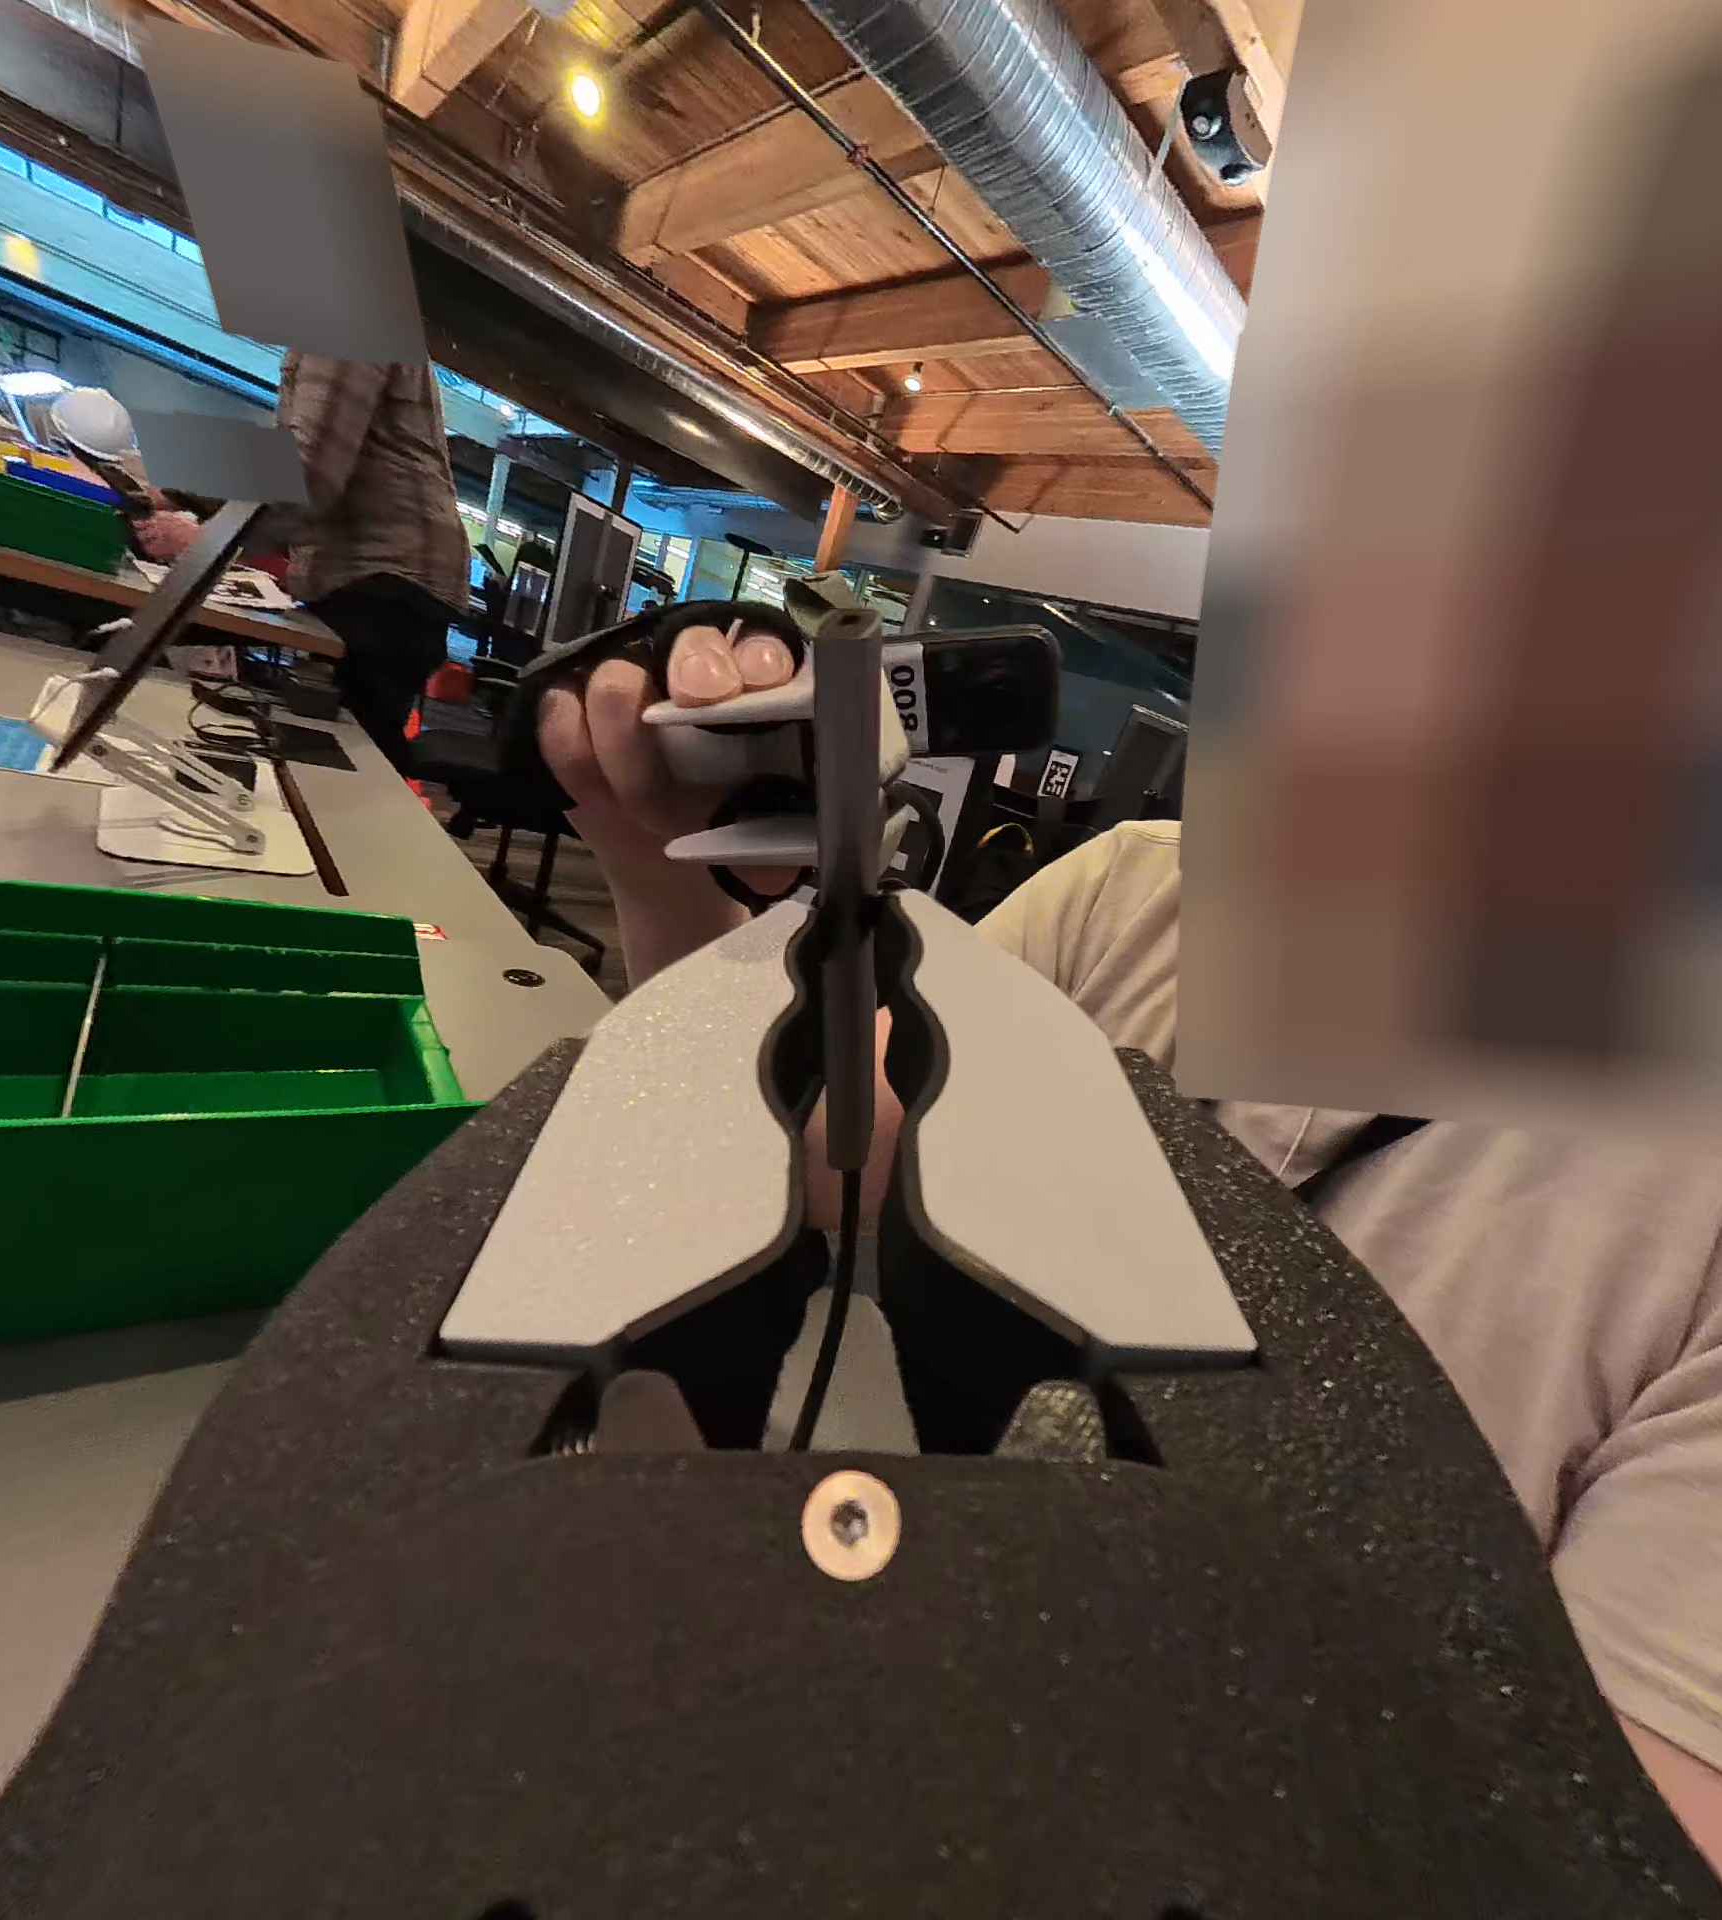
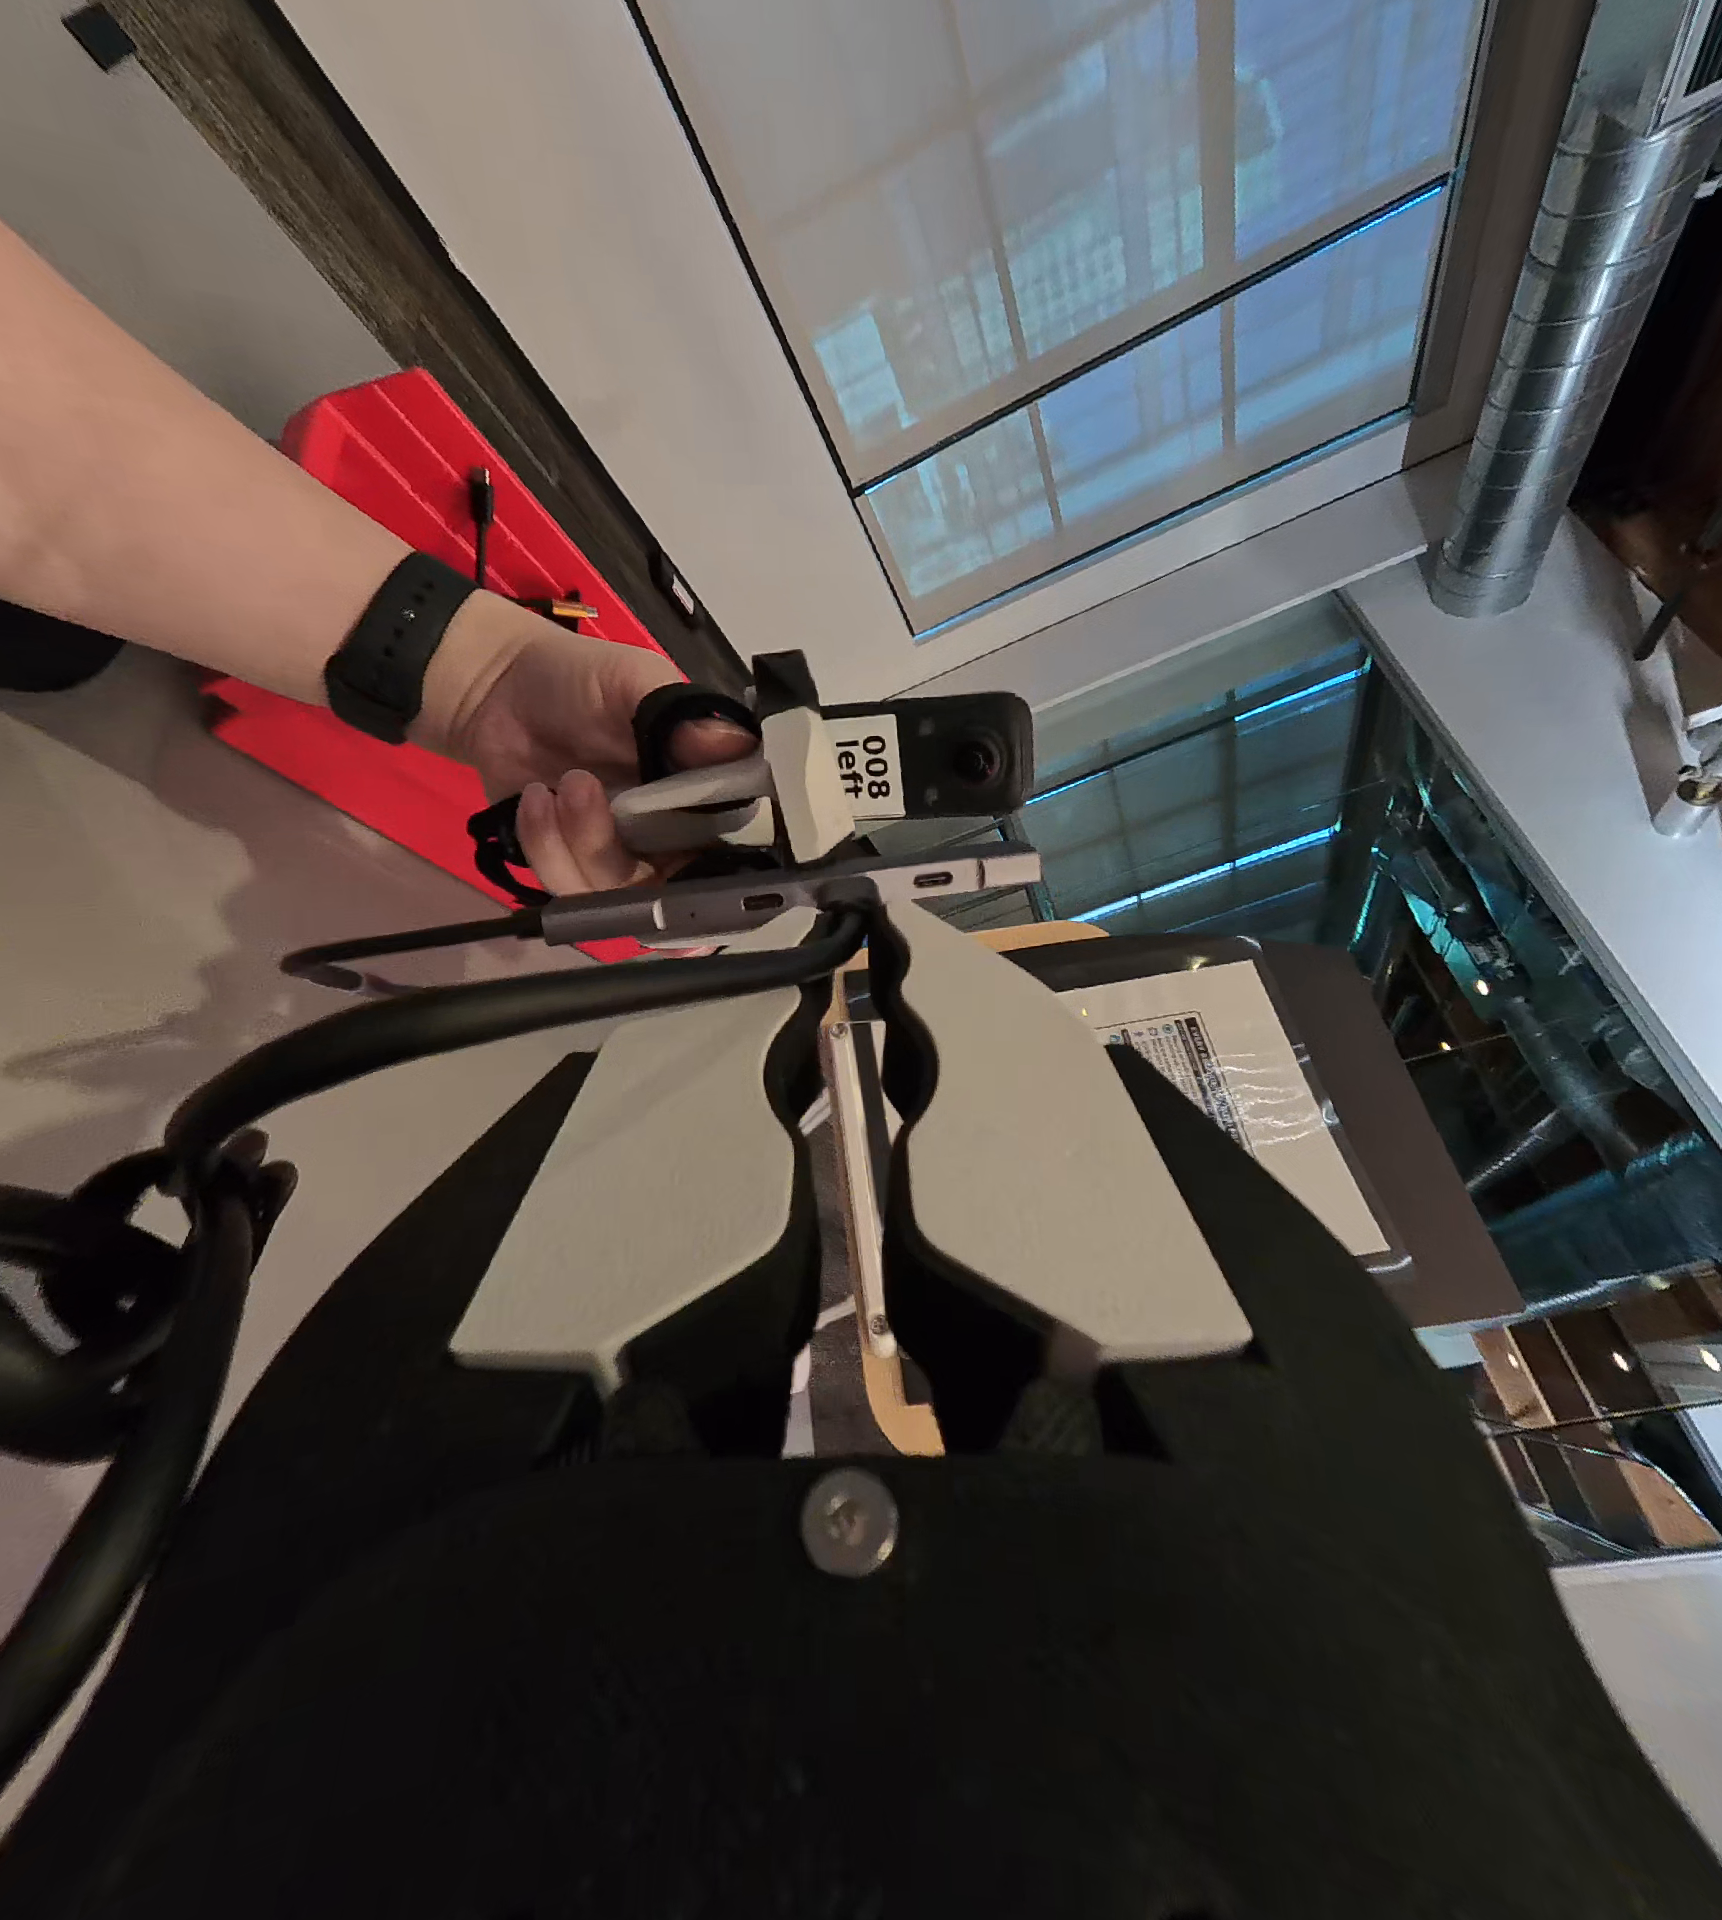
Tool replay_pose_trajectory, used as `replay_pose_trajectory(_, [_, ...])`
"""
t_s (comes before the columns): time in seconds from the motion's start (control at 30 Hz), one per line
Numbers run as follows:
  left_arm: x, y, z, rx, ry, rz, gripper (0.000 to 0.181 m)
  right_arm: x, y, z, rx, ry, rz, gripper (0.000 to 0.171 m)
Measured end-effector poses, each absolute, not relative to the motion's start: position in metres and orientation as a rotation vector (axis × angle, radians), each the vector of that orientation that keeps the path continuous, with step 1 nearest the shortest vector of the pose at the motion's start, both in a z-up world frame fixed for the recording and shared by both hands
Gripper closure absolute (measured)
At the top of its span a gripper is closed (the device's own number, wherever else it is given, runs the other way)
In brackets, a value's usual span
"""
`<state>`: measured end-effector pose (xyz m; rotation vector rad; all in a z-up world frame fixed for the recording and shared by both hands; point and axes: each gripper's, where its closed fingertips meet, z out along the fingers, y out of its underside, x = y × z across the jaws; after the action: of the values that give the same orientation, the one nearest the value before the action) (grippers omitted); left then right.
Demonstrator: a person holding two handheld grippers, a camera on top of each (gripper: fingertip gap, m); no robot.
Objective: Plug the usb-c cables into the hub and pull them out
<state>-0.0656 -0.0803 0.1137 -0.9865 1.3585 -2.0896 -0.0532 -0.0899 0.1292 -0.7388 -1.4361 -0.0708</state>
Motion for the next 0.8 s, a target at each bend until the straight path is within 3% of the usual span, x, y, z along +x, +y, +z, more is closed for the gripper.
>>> replay_pose_trajectory(0.33, [-0.064, -0.109, 0.105, -1.031, 1.566, -2.103, 0.173, -0.049, -0.112, 0.124, -0.778, -1.510, 0.226, 0.164])
replay_pose_trajectory(0.8, [-0.059, -0.090, 0.124, -1.012, 1.346, -2.123, 0.173, -0.045, -0.099, 0.133, -0.770, -1.426, 0.138, 0.164])
